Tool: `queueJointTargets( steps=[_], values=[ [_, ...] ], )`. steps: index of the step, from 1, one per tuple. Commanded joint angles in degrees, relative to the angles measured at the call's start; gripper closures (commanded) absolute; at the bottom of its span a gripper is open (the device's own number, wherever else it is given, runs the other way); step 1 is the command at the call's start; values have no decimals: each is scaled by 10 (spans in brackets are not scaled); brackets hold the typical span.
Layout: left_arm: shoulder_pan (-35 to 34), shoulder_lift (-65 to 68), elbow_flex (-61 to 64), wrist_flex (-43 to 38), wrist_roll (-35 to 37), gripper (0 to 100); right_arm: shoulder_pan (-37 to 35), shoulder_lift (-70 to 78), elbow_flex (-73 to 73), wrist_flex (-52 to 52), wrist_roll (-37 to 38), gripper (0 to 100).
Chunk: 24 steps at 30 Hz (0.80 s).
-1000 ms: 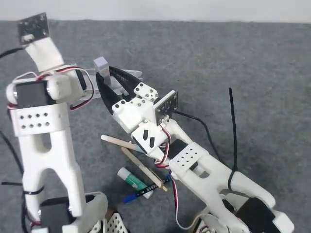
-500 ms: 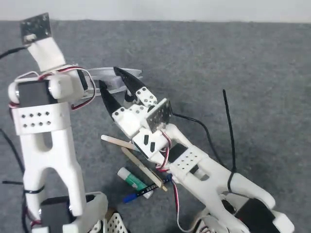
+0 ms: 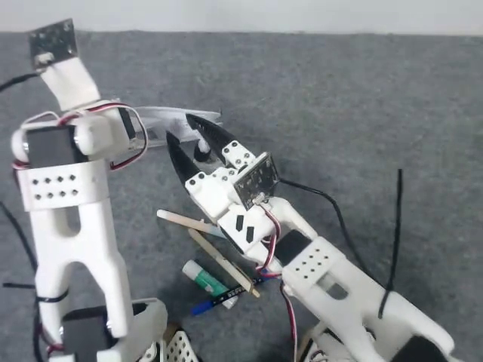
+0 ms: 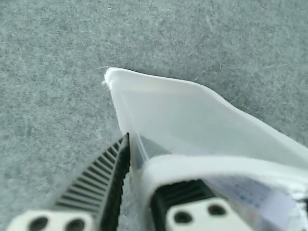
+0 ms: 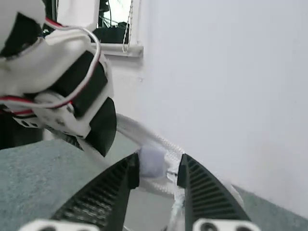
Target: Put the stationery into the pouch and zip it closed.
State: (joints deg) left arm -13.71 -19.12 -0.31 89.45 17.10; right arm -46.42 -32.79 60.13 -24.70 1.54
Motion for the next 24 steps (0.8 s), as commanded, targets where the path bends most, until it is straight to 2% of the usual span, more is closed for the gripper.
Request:
queueJointTargets(
  steps=[1,10,18,24],
  values=[
    [-4,-6,15,-56,24,990,8,-72,-11,80,6,878],
    [-32,-10,19,-62,27,990,7,-131,-33,217,5,883],
    [-44,-7,21,-77,43,990,-2,-129,-142,470,5,879],
    [-96,-6,21,-98,44,990,-1,-129,-160,575,5,879]
  ],
)
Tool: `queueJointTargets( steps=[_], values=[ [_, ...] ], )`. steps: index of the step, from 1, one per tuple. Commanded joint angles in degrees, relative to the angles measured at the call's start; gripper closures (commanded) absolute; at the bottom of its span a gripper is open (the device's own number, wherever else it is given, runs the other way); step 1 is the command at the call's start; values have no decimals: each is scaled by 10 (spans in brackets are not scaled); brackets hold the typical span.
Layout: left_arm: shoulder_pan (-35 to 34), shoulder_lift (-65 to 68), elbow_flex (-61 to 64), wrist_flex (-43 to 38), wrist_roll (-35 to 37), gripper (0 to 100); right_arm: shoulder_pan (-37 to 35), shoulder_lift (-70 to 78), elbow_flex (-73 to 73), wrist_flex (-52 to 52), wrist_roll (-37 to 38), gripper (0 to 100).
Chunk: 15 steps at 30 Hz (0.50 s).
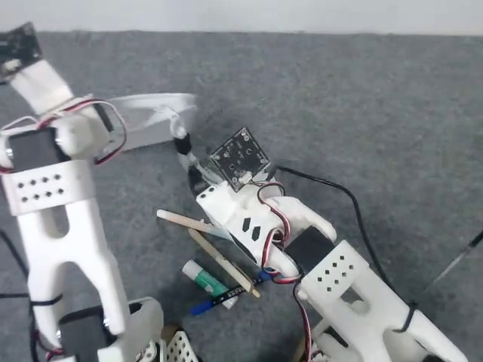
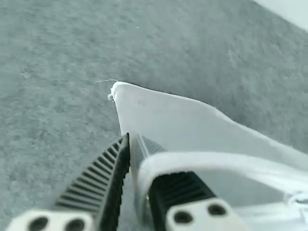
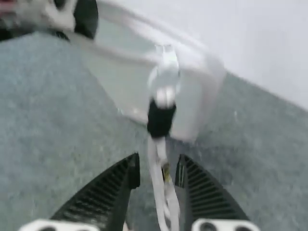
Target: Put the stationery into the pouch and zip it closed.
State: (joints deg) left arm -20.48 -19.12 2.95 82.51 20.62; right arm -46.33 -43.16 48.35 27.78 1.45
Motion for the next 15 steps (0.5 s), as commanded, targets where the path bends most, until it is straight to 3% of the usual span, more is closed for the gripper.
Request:
queueJointTargets(
  steps=[1,8,15],
  values=[
    [-33,-5,-11,-31,9,990,-2,-25,-42,59,6,879],
    [-61,-5,-11,-33,9,990,-2,-18,-41,139,5,879],
    [-95,-6,-11,-41,18,990,-42,111,-55,141,-23,879]
  ],
)
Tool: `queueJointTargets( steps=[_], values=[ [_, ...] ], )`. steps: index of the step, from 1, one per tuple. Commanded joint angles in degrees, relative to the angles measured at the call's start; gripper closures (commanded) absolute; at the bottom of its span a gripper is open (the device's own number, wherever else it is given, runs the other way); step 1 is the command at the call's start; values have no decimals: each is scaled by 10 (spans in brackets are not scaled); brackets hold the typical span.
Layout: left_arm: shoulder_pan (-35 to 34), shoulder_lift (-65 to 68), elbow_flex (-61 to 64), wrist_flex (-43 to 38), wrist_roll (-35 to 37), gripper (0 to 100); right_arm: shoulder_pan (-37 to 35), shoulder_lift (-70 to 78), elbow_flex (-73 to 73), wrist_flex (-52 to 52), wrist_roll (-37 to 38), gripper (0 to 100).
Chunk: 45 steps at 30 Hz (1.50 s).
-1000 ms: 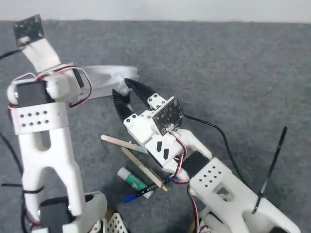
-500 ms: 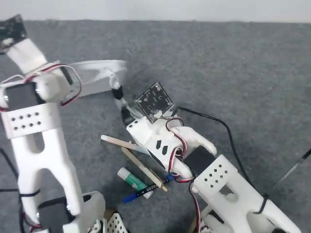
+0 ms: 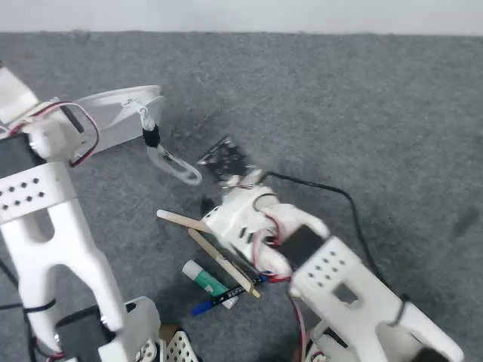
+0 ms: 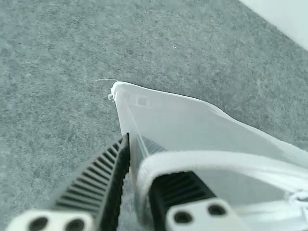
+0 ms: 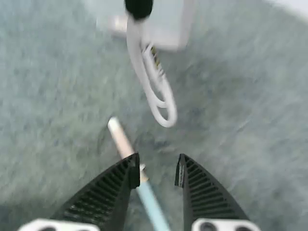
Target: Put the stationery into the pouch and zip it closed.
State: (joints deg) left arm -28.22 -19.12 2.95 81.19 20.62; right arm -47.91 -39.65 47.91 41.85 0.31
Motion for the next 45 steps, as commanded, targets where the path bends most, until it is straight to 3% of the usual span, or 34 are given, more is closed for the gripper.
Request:
queueJointTargets(
  steps=[1,10,18,32,39,45],
  values=[
    [-25,-6,-11,-28,21,990,-32,97,-55,-3,-11,879],
    [-53,-5,-11,-35,24,990,-47,243,-98,-6,13,879],
    [-53,-10,18,-62,24,990,-92,292,-98,-6,13,883],
    [-53,-11,22,-62,24,990,-96,414,-146,-2,14,883],
    [-53,-11,22,-62,24,990,-94,412,-213,109,13,998],
    [-53,-11,22,-62,24,990,-58,398,-250,174,10,992]
  ],
)
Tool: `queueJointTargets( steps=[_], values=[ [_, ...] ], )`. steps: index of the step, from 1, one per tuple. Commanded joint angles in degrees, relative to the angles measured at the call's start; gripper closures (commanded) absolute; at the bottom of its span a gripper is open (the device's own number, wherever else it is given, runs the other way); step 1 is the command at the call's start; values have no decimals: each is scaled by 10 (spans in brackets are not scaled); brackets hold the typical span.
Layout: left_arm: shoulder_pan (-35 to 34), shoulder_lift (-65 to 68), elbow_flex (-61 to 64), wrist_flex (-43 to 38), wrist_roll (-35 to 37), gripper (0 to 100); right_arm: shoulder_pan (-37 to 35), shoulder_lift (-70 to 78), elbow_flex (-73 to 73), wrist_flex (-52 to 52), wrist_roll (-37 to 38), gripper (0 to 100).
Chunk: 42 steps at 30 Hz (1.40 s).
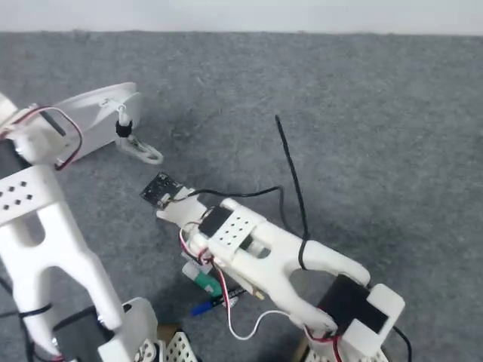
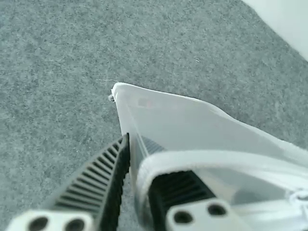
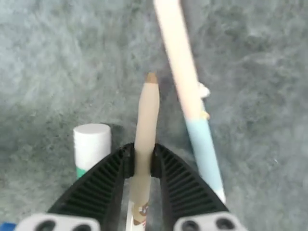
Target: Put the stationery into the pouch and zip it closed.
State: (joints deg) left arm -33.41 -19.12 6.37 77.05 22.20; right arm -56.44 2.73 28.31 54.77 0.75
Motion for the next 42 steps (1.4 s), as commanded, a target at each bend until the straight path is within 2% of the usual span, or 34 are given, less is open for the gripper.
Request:
queueJointTargets(
  steps=[1,7,14,26,29,35,42],
  values=[
    [-1,-11,-12,-20,8,990,29,-31,-61,57,4,992],
    [1,-10,-12,-20,8,990,30,-95,-69,100,3,992],
    [1,-10,-11,-19,8,990,30,-172,-57,106,-107,992],
    [3,-10,-2,-19,8,990,31,-269,-46,100,-115,992],
    [18,-10,-1,-18,7,990,49,-301,-46,100,-152,992],
    [47,-11,-2,-1,7,990,75,-378,-45,99,-163,992],
    [135,-11,-8,27,-6,990,84,-428,-45,100,-163,992]
  ],
)
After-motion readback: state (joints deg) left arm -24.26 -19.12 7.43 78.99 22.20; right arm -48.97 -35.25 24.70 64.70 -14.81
